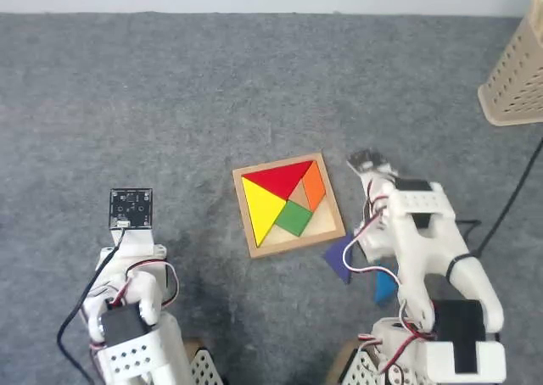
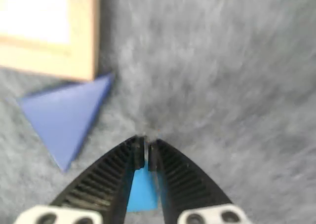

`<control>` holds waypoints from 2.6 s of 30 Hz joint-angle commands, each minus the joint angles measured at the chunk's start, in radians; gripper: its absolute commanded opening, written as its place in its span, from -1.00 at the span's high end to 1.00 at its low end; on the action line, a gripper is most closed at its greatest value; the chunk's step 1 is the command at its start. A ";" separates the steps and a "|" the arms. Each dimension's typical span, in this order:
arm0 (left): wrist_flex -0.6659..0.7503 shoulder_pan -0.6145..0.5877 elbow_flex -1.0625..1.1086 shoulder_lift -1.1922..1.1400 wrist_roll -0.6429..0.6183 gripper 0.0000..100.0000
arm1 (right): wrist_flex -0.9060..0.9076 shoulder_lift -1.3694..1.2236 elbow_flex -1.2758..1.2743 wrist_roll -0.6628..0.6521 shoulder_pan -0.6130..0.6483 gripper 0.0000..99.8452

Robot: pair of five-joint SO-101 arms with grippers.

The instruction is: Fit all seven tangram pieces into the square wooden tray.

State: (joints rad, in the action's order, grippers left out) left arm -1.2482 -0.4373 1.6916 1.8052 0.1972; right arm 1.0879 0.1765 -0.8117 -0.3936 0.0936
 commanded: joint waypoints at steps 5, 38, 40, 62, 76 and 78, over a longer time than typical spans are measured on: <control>-0.008 -0.003 -0.007 0.014 0.005 0.97 | 0.117 0.094 0.172 0.120 0.136 0.99; -0.008 -0.003 -0.007 0.014 0.005 0.97 | 0.136 -0.113 -0.006 -0.310 -0.094 0.99; -0.008 -0.003 -0.007 0.014 0.005 0.97 | 0.131 -0.113 0.031 -0.287 -0.093 0.99; -0.008 -0.003 -0.007 0.014 0.005 0.97 | 0.076 0.216 0.020 0.189 0.041 0.96; -0.008 -0.003 -0.007 0.014 0.005 0.97 | -0.041 0.076 -0.084 0.147 0.016 0.62; -0.008 -0.003 -0.007 0.014 0.005 0.97 | -0.050 0.038 -0.084 0.146 0.022 0.62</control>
State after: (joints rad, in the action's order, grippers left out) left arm -1.2482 -0.4373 1.6916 1.8052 0.1972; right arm 1.0648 0.2470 -0.9037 -0.2217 0.1289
